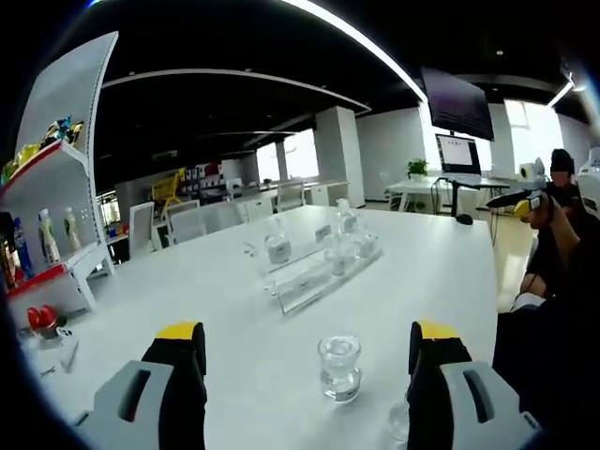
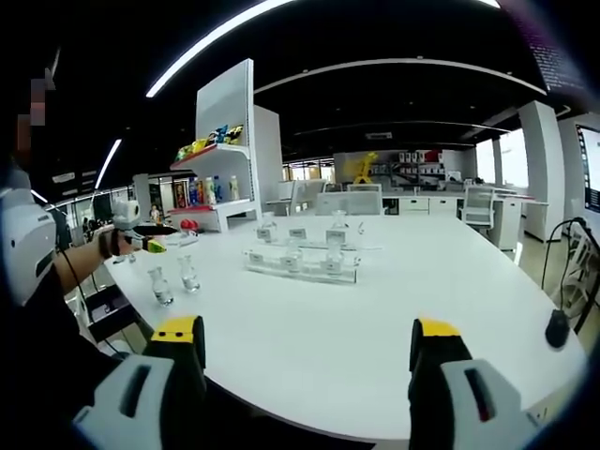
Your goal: Identify the label on the chemical reagent bottle, grasp the chemical reagent bottle, and place it in the designated position on the reagent rack
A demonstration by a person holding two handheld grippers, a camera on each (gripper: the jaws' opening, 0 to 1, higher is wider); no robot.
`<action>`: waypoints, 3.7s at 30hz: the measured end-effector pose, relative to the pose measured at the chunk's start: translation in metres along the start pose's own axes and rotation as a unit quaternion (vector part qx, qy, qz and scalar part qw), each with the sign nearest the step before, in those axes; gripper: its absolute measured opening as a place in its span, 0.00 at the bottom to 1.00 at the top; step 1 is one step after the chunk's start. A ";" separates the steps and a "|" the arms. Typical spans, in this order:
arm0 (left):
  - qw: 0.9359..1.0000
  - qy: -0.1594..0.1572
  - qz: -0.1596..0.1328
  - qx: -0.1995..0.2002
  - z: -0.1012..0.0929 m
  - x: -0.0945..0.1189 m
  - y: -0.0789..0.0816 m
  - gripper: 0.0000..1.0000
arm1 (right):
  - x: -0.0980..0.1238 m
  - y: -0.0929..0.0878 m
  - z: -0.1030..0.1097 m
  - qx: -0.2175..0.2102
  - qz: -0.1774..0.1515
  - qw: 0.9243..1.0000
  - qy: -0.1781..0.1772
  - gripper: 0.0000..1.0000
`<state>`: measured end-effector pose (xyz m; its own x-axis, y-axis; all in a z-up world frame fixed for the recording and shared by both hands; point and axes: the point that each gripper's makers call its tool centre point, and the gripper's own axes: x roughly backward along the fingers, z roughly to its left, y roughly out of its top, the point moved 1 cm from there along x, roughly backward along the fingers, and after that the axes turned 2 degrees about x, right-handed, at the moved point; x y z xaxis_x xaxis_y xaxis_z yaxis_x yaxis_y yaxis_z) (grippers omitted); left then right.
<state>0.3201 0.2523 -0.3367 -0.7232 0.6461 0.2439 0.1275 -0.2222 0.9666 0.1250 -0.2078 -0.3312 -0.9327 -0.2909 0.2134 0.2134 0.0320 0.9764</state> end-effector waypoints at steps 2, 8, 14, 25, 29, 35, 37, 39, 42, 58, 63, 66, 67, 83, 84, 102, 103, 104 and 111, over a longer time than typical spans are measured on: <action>1.000 0.001 -0.001 0.002 0.003 -0.003 -0.005 0.89 | -0.001 0.000 0.001 0.002 0.001 1.000 0.000 0.87; 1.000 -0.008 -0.003 -0.007 0.007 -0.012 -0.021 0.87 | -0.001 -0.002 0.000 0.001 0.004 1.000 -0.001 0.87; 0.999 -0.025 0.016 -0.018 0.010 -0.029 -0.038 0.82 | -0.002 -0.002 -0.004 -0.001 0.005 1.000 -0.007 0.87; 0.998 -0.061 0.017 -0.001 0.002 -0.043 -0.054 0.64 | -0.001 -0.003 -0.006 -0.005 0.005 1.000 -0.011 0.86; 0.997 -0.078 0.010 0.001 -0.005 -0.046 -0.058 0.57 | -0.002 -0.005 -0.004 -0.004 0.008 1.000 -0.008 0.86; 0.995 -0.096 0.001 0.004 -0.014 -0.050 -0.058 0.39 | -0.001 -0.006 -0.005 -0.004 0.009 1.000 -0.008 0.86; 0.995 -0.097 -0.004 0.001 -0.015 -0.051 -0.058 0.33 | -0.001 -0.005 -0.006 -0.004 0.008 1.000 -0.010 0.86; 0.995 -0.098 -0.010 0.002 -0.016 -0.052 -0.058 0.28 | 0.000 -0.005 -0.006 -0.004 0.008 1.000 -0.011 0.86; 0.995 -0.101 -0.017 0.005 -0.018 -0.054 -0.059 0.27 | 0.000 -0.005 -0.005 -0.003 0.008 1.000 -0.010 0.86; 0.995 -0.091 -0.048 -0.011 -0.020 -0.057 -0.056 0.23 | -0.002 -0.005 -0.003 -0.004 0.008 1.000 -0.007 0.86; 0.994 -0.089 -0.056 0.006 -0.018 -0.060 -0.055 0.22 | -0.001 -0.005 -0.005 -0.006 0.008 1.000 -0.009 0.86; 0.994 -0.090 -0.055 0.008 -0.017 -0.062 -0.055 0.22 | -0.001 -0.005 -0.005 -0.005 0.008 1.000 -0.011 0.86; 0.994 -0.090 -0.055 0.008 -0.018 -0.063 -0.054 0.22 | -0.001 -0.005 -0.005 -0.005 0.008 1.000 -0.011 0.86; 0.994 -0.081 -0.079 0.007 -0.014 -0.080 0.001 0.21 | 0.001 -0.006 -0.008 -0.009 0.005 1.000 -0.011 0.86; 0.993 -0.082 -0.080 0.007 -0.014 -0.082 0.004 0.21 | 0.001 -0.006 -0.008 -0.010 0.004 1.000 -0.012 0.86; 0.987 -0.122 -0.102 0.014 -0.030 -0.136 0.102 0.21 | 0.008 -0.003 -0.014 -0.013 -0.005 1.000 -0.020 0.86; 0.987 -0.123 -0.100 0.014 -0.030 -0.141 0.106 0.21 | 0.009 -0.004 -0.014 -0.013 -0.005 1.000 -0.021 0.86; 0.987 -0.124 -0.099 0.013 -0.030 -0.145 0.110 0.21 | 0.009 -0.004 -0.015 -0.014 -0.005 1.000 -0.022 0.86; 0.986 -0.134 -0.099 0.020 -0.034 -0.167 0.125 0.21 | 0.012 -0.006 -0.021 -0.019 -0.003 0.999 -0.033 0.86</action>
<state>0.4337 0.0920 -0.2588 -0.5320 0.8448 0.0575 0.0325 -0.0475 0.9983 0.1190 -0.2314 -0.3356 -0.9505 -0.2276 0.2113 0.2184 -0.0061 0.9758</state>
